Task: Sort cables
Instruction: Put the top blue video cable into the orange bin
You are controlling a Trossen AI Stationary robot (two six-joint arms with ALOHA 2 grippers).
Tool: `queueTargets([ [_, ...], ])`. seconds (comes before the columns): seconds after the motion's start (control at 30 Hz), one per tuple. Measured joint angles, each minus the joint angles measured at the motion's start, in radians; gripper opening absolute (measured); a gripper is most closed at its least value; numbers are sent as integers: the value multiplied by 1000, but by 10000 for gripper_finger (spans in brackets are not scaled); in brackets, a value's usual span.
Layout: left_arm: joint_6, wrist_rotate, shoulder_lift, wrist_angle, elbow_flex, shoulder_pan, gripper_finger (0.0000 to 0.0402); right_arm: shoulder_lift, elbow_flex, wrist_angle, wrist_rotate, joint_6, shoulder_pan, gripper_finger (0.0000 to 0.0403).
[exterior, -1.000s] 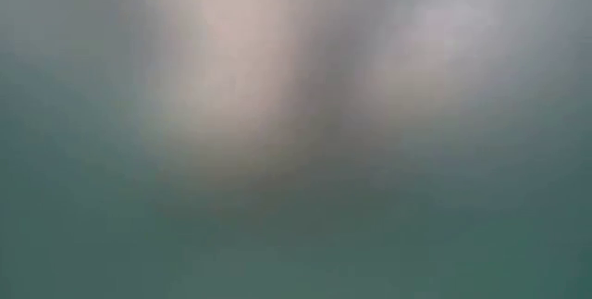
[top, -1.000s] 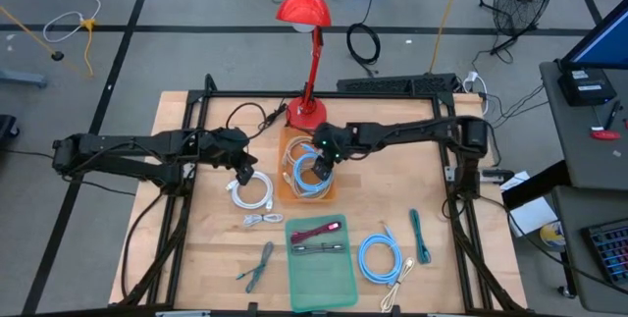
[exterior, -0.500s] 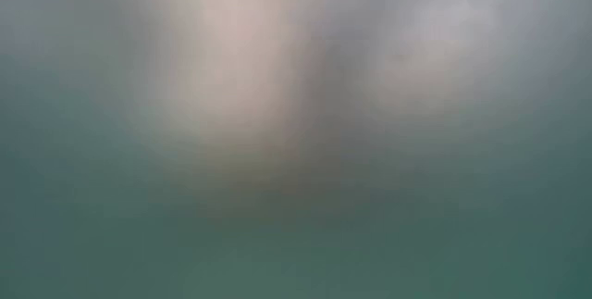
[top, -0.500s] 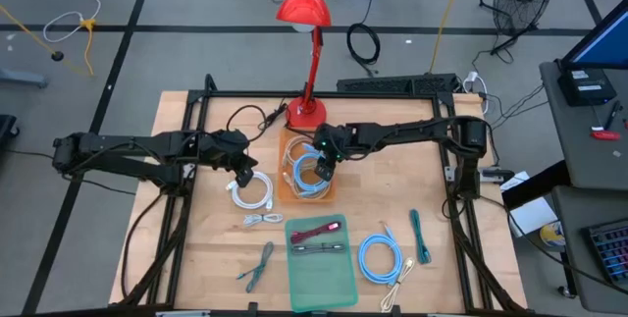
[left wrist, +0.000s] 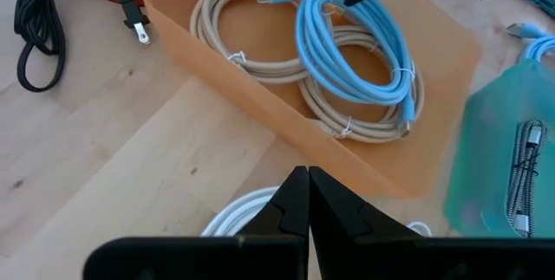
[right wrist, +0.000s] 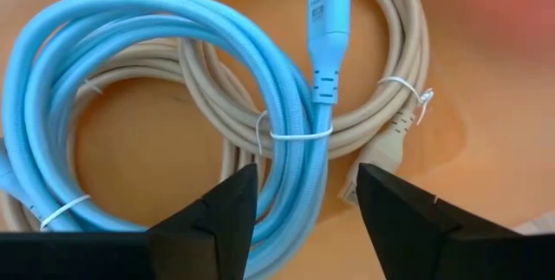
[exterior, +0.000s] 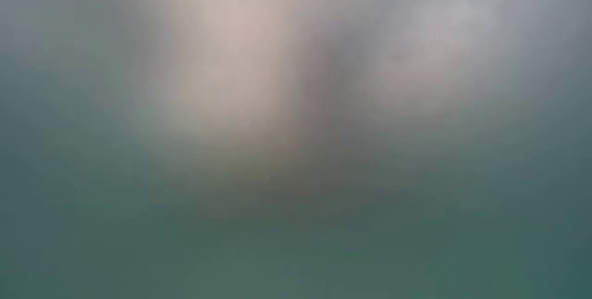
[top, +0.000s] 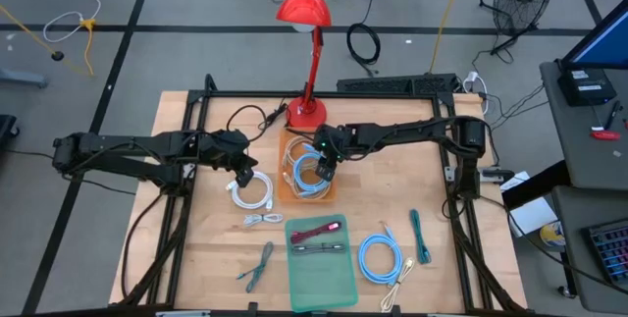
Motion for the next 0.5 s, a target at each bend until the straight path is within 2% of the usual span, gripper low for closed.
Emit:
queueTargets([
  [0.33, 5, 0, 0, 0, 0, 0, 5, 0, 0, 0, -1, 8, 0, 134],
  [0.5, 9, -1, 0, 0, 0, 0, 5, 1, 0, 5, -4, 22, 0, 128],
])
